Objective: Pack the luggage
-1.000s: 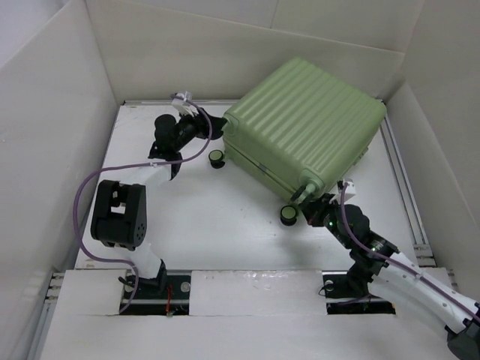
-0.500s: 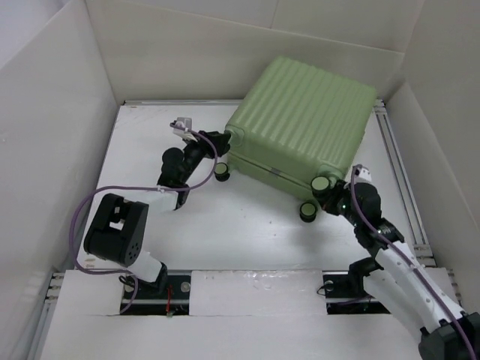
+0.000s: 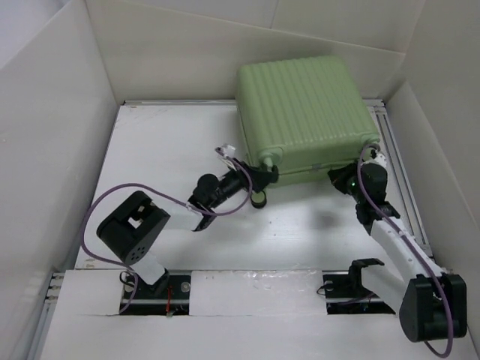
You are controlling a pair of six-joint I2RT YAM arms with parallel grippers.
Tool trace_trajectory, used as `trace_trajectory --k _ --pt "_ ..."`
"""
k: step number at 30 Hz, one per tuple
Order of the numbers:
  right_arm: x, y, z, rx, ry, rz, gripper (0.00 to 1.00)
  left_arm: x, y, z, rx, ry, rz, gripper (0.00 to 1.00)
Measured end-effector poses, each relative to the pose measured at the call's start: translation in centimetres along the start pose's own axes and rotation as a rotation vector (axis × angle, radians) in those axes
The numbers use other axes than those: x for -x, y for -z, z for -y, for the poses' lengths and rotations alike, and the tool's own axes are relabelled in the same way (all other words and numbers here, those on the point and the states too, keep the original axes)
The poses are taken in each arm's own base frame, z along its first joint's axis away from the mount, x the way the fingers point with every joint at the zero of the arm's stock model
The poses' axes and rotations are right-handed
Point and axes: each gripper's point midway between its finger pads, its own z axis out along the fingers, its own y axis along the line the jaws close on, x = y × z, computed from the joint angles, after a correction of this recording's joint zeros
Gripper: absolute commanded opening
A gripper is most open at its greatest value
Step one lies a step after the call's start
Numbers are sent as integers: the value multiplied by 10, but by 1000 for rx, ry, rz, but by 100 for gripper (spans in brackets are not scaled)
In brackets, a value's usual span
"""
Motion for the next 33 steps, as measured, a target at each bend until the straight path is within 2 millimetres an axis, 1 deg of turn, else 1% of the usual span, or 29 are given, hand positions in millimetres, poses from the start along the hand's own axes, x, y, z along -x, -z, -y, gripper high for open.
trace_trajectory --k 1,2,3,4,5,6,7,9,11,12,14,15,16,19,23,27,29,30,31,32,33 --pt "-12 3 -13 59 10 -28 0 -20 -1 17 -52 28 -60 0" --pt "-22 6 -20 95 18 -48 0 -37 -3 32 -99 51 -114 0" --pt "-29 9 -24 111 29 -44 0 -51 -3 45 -142 71 -160 0" --pt "-35 12 -22 112 32 -29 0 -62 -2 54 -173 90 -201 0" --pt "-39 13 -19 107 30 -10 0 -69 0 60 -193 115 -229 0" --pt "-45 14 -18 107 29 -3 0 -73 1 64 -202 136 -244 0" --pt "-51 14 -22 115 35 -6 0 -74 1 66 -202 151 -251 0" --pt "-74 15 -39 166 65 -60 0 -76 0 67 -200 181 -260 0" --pt "-95 11 -47 166 103 -110 0 -76 0 68 -197 198 -263 0" --pt "-110 11 -54 179 130 -156 0 -76 0 68 -195 206 -266 0" --pt "-142 16 -77 232 190 -250 0 -76 -1 69 -189 216 -271 0" --pt "-165 24 -94 272 218 -309 0 -75 -1 69 -185 220 -267 0" --pt "-173 25 -97 262 227 -307 0 -71 0 69 -180 224 -271 0" --pt "-178 24 -102 239 228 -283 0 -68 3 69 -156 220 -285 0" --pt "-182 29 -106 233 226 -264 0 -69 5 70 -142 219 -308 0" --pt "-180 41 -103 219 231 -267 0 -75 4 76 -143 246 -340 0" --pt "-178 51 -98 203 244 -273 0 -80 5 81 -147 271 -366 0" --pt "-177 57 -96 200 251 -280 0 -83 6 85 -152 281 -379 2" --pt "-177 65 -93 199 263 -289 0 -85 7 89 -157 286 -389 12" --pt "-177 72 -92 205 270 -297 0 -87 9 92 -162 287 -397 26" --pt "-176 78 -90 213 271 -300 0 -89 10 95 -162 288 -407 42"
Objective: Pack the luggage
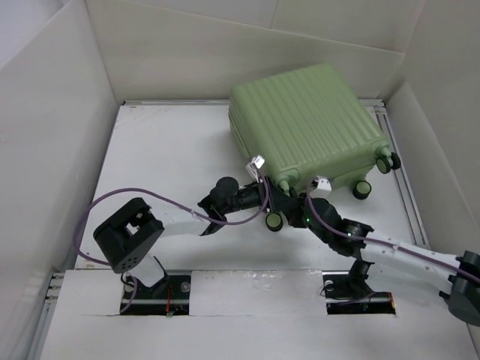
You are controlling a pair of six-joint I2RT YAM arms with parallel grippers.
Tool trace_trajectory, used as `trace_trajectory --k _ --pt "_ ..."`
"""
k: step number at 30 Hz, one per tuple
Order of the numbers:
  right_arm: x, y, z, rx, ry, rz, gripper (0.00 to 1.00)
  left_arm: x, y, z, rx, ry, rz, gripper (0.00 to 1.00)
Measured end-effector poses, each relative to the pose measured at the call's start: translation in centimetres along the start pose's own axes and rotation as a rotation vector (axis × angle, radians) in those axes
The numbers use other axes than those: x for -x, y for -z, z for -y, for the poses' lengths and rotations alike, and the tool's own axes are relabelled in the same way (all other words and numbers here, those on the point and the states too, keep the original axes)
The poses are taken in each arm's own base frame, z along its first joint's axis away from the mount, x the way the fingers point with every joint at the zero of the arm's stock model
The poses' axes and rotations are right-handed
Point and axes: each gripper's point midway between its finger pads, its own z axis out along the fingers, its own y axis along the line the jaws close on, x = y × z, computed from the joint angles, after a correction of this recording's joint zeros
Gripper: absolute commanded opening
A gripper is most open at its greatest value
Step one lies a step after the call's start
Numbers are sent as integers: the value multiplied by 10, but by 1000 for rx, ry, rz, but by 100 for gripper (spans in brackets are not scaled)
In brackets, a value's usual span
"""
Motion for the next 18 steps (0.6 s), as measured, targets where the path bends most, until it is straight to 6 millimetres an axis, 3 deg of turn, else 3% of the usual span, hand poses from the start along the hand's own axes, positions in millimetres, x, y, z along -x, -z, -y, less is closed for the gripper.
trace_trajectory --k 2,5,7,12,15,18 --pt "-5 16 -2 33 35 -13 0 -10 3 6 7 -27 -40 100" --pt "-7 38 -12 109 73 -21 0 -22 13 30 -2 -114 -85 100" --pt "-10 49 -19 157 93 -33 0 -23 23 34 37 -170 -93 100" --pt "-22 60 -16 181 130 -91 0 10 54 61 116 -301 14 100" --pt "-26 61 -12 171 142 -112 0 40 58 83 139 -355 97 100" --pt "-24 62 -10 174 142 -111 0 50 57 82 182 -371 115 100"
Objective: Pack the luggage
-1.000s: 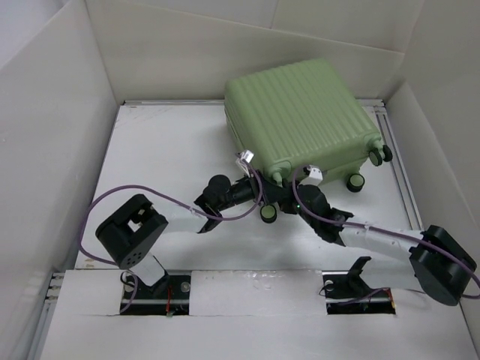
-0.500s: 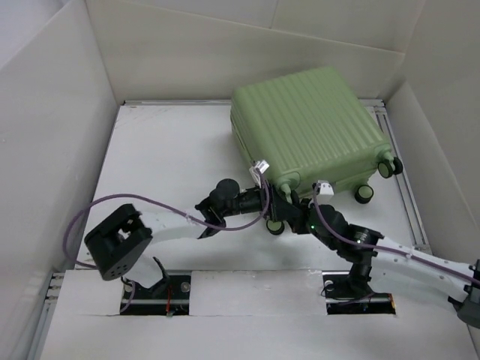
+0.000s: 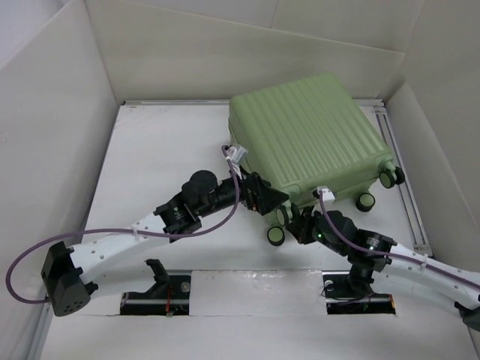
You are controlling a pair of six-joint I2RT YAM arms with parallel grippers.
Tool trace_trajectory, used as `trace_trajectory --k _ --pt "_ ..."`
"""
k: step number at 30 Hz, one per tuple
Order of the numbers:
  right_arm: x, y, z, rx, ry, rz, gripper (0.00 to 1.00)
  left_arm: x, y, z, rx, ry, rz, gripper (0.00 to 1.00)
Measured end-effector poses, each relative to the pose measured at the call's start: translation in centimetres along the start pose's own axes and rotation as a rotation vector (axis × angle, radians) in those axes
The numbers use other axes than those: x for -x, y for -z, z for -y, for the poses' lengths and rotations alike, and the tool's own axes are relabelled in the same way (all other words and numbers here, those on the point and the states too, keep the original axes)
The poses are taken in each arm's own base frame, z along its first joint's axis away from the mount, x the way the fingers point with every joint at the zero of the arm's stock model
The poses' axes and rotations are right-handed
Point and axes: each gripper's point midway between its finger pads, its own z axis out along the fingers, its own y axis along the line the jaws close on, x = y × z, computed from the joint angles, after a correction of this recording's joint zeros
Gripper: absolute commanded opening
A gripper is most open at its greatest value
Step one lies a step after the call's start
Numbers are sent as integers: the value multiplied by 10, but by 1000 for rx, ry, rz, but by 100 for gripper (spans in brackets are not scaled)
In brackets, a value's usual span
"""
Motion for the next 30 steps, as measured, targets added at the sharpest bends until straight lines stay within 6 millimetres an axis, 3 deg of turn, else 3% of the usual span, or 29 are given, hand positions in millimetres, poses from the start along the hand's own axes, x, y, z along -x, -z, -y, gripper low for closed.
trace_trajectory --k 8,14,18,22,27,30 --pt "12 8 15 -7 -23 12 0 -48 -20 -41 167 -24 -226 98" --pt "15 7 31 -13 -43 -30 0 -79 -32 -45 197 -28 -338 86" --pt "23 0 49 -61 -59 -79 0 -75 -52 -48 219 -2 -304 73" --pt "51 -11 76 -136 -98 -90 0 -57 -83 -66 252 36 -222 53" --pt "103 -22 114 -240 -155 4 0 -26 -146 -88 274 67 -155 32" --pt "118 -20 140 -327 -202 112 0 -20 -177 -92 258 89 -157 24"
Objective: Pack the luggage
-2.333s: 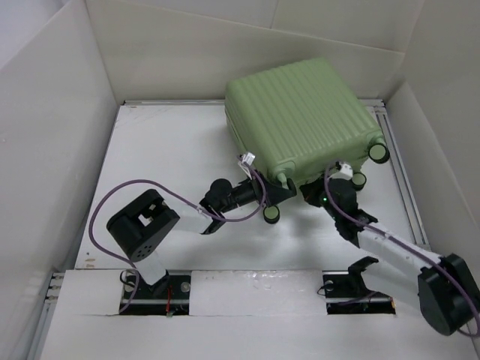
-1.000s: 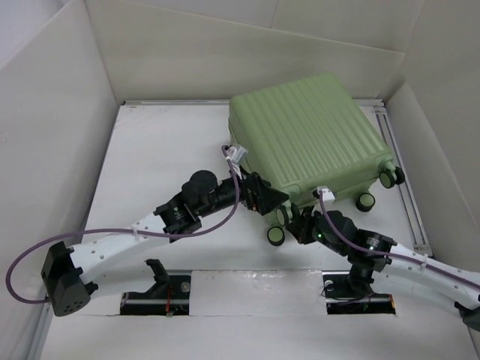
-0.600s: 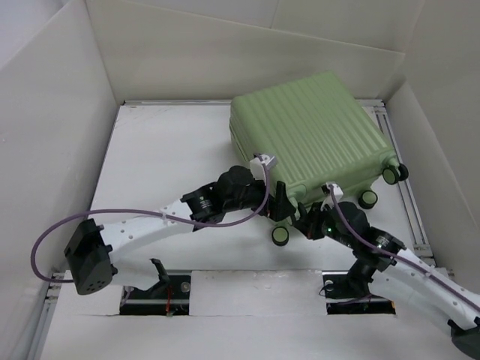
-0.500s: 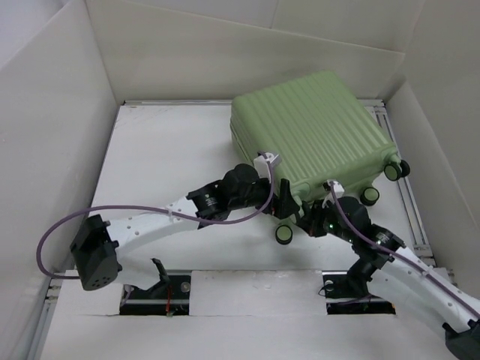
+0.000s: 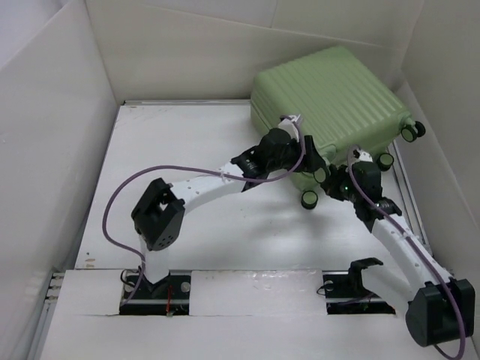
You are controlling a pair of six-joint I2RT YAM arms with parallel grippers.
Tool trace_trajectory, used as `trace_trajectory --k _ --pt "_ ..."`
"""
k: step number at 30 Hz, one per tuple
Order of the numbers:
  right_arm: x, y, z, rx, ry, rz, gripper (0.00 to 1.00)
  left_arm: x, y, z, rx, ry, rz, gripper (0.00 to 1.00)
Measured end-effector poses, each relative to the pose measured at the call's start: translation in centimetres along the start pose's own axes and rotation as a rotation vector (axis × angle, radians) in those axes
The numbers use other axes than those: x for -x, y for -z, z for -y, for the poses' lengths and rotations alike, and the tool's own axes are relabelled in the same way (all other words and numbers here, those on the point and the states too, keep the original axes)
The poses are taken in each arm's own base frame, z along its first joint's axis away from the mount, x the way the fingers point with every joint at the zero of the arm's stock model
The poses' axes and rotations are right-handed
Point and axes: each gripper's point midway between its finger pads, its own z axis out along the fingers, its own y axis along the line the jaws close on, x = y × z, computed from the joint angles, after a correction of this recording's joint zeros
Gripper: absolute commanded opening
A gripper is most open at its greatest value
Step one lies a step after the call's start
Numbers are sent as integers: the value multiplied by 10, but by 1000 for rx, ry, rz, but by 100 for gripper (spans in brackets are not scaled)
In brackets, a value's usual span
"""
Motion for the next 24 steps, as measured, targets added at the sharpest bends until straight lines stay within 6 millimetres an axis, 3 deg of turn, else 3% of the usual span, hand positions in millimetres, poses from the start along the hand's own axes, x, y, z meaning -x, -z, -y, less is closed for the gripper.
trace_trajectory --k 6,11,14,15,19,20,21,24 --pt "-17 6 18 44 -195 219 0 -7 -24 16 -97 90 -69 18" --pt "-24 9 -16 212 -281 275 0 -29 -31 35 -235 116 -112 16" --pt "-31 2 -34 257 -297 249 0 -52 -24 53 -300 106 -109 35" --pt "-33 1 -37 263 -299 246 0 -50 -18 49 -289 106 -81 53" --pt "-39 3 -62 302 -246 192 2 -47 27 31 -242 125 -19 74" --pt "-44 4 -66 304 -225 166 10 -46 45 28 -239 128 -3 85" --pt "-49 6 -71 308 -206 141 33 -45 64 28 -234 123 16 89" --pt "-70 21 -87 338 -152 27 67 -25 122 37 -251 103 133 99"
